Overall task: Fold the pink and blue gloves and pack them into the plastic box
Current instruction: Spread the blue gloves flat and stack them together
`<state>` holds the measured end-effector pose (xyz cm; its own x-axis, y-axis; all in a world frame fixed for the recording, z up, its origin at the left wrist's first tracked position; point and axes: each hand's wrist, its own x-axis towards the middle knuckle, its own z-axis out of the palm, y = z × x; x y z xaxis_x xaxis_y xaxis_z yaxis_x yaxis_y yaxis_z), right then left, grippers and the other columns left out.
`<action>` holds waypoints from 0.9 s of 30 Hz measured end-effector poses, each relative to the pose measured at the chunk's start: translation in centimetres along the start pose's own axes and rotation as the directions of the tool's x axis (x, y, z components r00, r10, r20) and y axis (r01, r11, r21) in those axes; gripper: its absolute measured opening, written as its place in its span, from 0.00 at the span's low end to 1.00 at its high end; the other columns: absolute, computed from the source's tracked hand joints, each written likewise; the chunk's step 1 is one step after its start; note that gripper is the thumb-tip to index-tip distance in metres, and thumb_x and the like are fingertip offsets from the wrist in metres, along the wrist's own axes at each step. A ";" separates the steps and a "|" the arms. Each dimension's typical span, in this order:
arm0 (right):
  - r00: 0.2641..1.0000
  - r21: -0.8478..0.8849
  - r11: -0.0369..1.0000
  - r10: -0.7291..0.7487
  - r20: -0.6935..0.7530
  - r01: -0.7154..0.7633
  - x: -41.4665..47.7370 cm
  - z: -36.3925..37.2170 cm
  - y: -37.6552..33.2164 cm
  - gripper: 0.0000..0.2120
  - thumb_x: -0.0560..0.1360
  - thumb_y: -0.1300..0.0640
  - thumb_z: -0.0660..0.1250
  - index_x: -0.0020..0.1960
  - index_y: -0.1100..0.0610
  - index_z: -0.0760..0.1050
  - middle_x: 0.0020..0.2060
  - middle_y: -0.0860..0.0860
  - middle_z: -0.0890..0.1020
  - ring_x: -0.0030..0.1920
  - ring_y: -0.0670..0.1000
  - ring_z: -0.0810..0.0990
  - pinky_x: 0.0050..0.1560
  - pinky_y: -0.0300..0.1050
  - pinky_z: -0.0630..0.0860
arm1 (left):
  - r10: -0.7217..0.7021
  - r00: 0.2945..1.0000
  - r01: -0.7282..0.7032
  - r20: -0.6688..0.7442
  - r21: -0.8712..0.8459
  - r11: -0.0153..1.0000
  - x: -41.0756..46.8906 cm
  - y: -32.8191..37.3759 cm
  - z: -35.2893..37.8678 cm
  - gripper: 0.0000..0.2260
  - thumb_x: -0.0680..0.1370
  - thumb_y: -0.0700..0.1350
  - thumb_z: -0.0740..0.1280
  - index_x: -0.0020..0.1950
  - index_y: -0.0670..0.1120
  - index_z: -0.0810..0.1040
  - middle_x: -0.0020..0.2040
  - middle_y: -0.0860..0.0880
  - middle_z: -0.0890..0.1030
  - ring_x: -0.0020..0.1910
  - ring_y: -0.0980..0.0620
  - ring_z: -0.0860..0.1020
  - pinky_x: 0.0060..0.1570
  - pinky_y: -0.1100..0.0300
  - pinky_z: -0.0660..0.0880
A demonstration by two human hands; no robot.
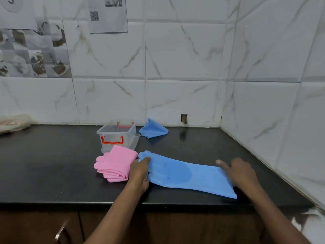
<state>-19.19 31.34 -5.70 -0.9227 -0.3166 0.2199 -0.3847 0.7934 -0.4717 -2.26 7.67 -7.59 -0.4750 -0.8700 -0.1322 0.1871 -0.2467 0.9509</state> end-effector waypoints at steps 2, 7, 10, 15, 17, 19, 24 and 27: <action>0.993 -0.132 0.991 -0.006 0.115 0.021 0.5 0.5 -1.1 0.18 0.74 0.42 0.67 0.39 0.56 0.66 0.38 0.50 0.74 0.38 0.53 0.75 0.34 0.44 0.67 | 0.038 0.999 -0.038 -0.028 0.014 0.999 -0.4 0.1 0.4 0.07 0.77 0.36 0.60 0.41 0.44 0.75 0.36 0.50 0.76 0.33 0.55 0.75 0.22 0.70 0.71; 0.989 0.127 0.988 -0.101 0.109 0.087 2.7 0.8 -3.3 0.10 0.77 0.53 0.65 0.51 0.59 0.73 0.53 0.56 0.79 0.51 0.57 0.78 0.47 0.47 0.72 | 0.009 1.000 -0.009 0.010 -0.048 0.999 -0.7 0.3 0.2 0.05 0.78 0.38 0.62 0.51 0.41 0.77 0.45 0.47 0.81 0.44 0.51 0.80 0.34 0.63 0.78; 0.998 0.261 0.965 -0.039 0.051 0.024 3.2 0.4 -3.0 0.20 0.73 0.50 0.71 0.58 0.58 0.69 0.55 0.56 0.78 0.52 0.57 0.77 0.47 0.49 0.72 | 0.021 1.000 -0.021 -0.003 -0.027 0.999 -0.7 0.1 -0.4 0.12 0.77 0.41 0.66 0.60 0.40 0.76 0.54 0.45 0.81 0.53 0.46 0.80 0.53 0.50 0.79; 0.999 0.130 0.991 0.037 0.017 -0.039 2.2 1.9 -0.9 0.36 0.71 0.47 0.73 0.71 0.59 0.62 0.60 0.59 0.78 0.59 0.61 0.77 0.56 0.53 0.74 | 0.376 0.927 -0.309 -0.005 0.557 0.770 -1.8 -0.2 -0.4 0.27 0.77 0.40 0.66 0.75 0.44 0.64 0.69 0.44 0.73 0.66 0.45 0.72 0.66 0.50 0.70; 0.999 0.156 0.987 0.037 -0.039 -0.030 2.0 2.3 -0.5 0.32 0.71 0.48 0.73 0.69 0.59 0.66 0.58 0.58 0.79 0.58 0.61 0.78 0.55 0.51 0.74 | 0.439 0.894 -0.384 0.088 0.654 0.651 -2.1 -0.2 0.2 0.28 0.77 0.35 0.64 0.77 0.45 0.61 0.71 0.42 0.69 0.68 0.45 0.70 0.68 0.54 0.68; 0.996 0.190 0.981 0.049 -0.078 -0.034 2.0 2.4 -0.3 0.27 0.72 0.51 0.72 0.67 0.60 0.70 0.57 0.58 0.80 0.57 0.60 0.78 0.52 0.49 0.73 | 0.517 0.841 -0.416 0.160 0.802 0.428 -2.6 -0.4 0.6 0.29 0.77 0.33 0.63 0.77 0.46 0.61 0.74 0.40 0.62 0.72 0.43 0.64 0.68 0.54 0.67; 0.989 0.219 0.975 0.056 -0.140 -0.024 2.3 2.8 -0.1 0.20 0.74 0.54 0.71 0.63 0.61 0.74 0.55 0.57 0.81 0.55 0.59 0.79 0.47 0.46 0.71 | 0.515 0.623 -0.696 0.589 0.718 0.020 -3.6 -1.0 0.5 0.17 0.80 0.40 0.61 0.69 0.47 0.75 0.75 0.45 0.66 0.76 0.46 0.62 0.74 0.53 0.62; 0.988 0.186 0.983 0.038 -0.150 -0.010 2.5 2.8 -0.2 0.13 0.74 0.55 0.71 0.56 0.59 0.78 0.53 0.57 0.82 0.54 0.59 0.79 0.49 0.48 0.73 | 0.173 0.596 -0.795 0.785 0.606 -0.010 -4.0 -1.4 0.5 0.20 0.82 0.56 0.56 0.72 0.51 0.71 0.76 0.50 0.65 0.76 0.49 0.62 0.76 0.54 0.55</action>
<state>-21.47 28.92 -7.43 -0.9227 -0.2045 0.3268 -0.3732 0.6863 -0.6243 -1.04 11.68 -8.22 -0.9252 -0.2257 0.3052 -0.1452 0.9533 0.2649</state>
